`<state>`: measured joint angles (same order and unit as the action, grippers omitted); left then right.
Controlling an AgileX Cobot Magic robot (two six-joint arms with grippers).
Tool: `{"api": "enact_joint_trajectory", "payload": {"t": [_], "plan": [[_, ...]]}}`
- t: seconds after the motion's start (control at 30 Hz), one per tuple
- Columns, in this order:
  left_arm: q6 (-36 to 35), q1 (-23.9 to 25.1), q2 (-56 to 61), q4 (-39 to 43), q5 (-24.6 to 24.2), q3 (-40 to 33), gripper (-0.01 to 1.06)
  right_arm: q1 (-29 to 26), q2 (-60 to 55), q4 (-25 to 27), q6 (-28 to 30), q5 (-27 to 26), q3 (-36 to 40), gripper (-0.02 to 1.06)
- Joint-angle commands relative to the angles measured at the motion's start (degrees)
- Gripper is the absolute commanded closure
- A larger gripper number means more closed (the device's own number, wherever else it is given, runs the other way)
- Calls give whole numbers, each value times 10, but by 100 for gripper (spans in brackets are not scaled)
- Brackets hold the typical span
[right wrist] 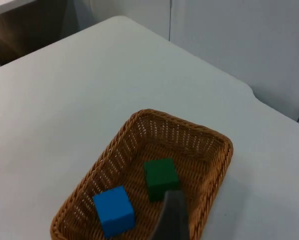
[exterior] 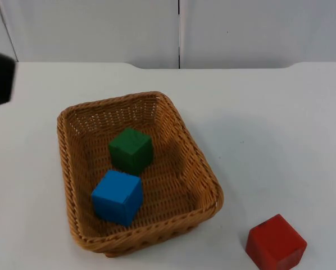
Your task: Pick up one cube with each hand and place exactly two cubes into the same basket, leaving the remaining cube outside.
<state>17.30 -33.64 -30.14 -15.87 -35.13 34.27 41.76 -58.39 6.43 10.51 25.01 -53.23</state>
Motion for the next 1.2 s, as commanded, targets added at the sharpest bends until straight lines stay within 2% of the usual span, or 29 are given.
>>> {"api": "enact_joint_trajectory", "payload": {"t": [0.0,0.13,0.27,0.3,0.47,0.5,0.6,0.67,0.87,1.17], "plan": [[-3,-2,31,6,-20,4,5,0,34,2,4,-7,20,39],[-10,-2,69,19,-38,4,5,0,81,3,4,0,53,39],[-59,-2,108,66,-88,4,5,0,146,3,4,7,102,39],[-59,-2,108,66,-88,4,5,0,146,3,4,7,102,39],[-91,-2,137,83,-175,4,5,0,233,3,3,43,146,39],[-91,-2,137,83,-175,4,5,0,233,3,3,43,146,39],[-96,-2,154,84,-216,4,5,0,280,3,-1,80,157,39],[-98,-2,157,84,-219,4,5,0,295,3,-8,91,157,39],[-161,-2,215,141,-250,3,5,0,368,0,-10,142,157,39],[-173,-2,301,159,-261,3,5,0,426,-2,-25,193,157,39]]}}
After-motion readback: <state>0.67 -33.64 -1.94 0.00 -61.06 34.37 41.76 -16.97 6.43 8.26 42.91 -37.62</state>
